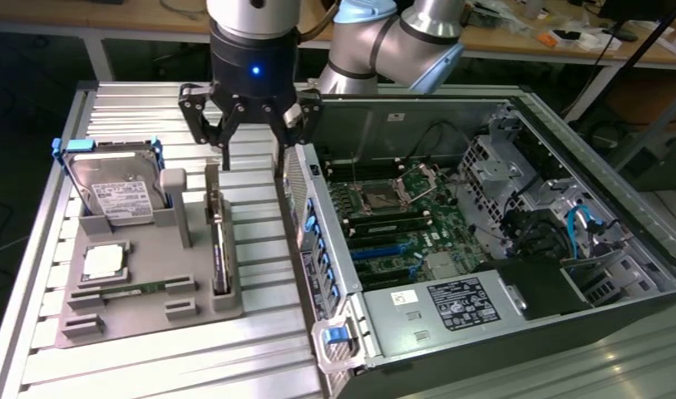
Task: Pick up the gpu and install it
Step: 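Pick up the gpu and move the gpu toward the slot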
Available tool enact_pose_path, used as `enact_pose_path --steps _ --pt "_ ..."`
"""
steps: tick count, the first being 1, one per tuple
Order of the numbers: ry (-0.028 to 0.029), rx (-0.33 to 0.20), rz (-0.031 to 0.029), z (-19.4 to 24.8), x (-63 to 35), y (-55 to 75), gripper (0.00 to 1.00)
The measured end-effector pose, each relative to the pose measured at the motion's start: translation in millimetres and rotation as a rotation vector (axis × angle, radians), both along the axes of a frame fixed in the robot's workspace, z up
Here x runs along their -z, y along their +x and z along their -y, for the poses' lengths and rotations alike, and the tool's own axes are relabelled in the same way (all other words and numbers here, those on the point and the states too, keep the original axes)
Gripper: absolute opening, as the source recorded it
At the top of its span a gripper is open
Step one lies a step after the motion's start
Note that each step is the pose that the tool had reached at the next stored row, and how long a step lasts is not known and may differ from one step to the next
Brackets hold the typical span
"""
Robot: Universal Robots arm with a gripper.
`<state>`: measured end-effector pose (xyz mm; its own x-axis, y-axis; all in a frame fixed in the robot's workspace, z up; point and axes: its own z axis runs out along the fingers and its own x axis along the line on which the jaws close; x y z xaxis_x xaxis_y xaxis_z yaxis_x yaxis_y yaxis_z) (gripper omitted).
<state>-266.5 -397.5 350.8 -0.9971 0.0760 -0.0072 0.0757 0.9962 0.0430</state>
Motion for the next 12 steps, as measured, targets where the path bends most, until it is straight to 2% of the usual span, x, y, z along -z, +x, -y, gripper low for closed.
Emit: enact_pose_path --steps 6,12 --pt "0.0000 0.000 0.0001 -0.1 8.7 -1.3 0.66" --pt "0.0001 0.000 0.0003 0.0 13.9 -12.2 0.66"
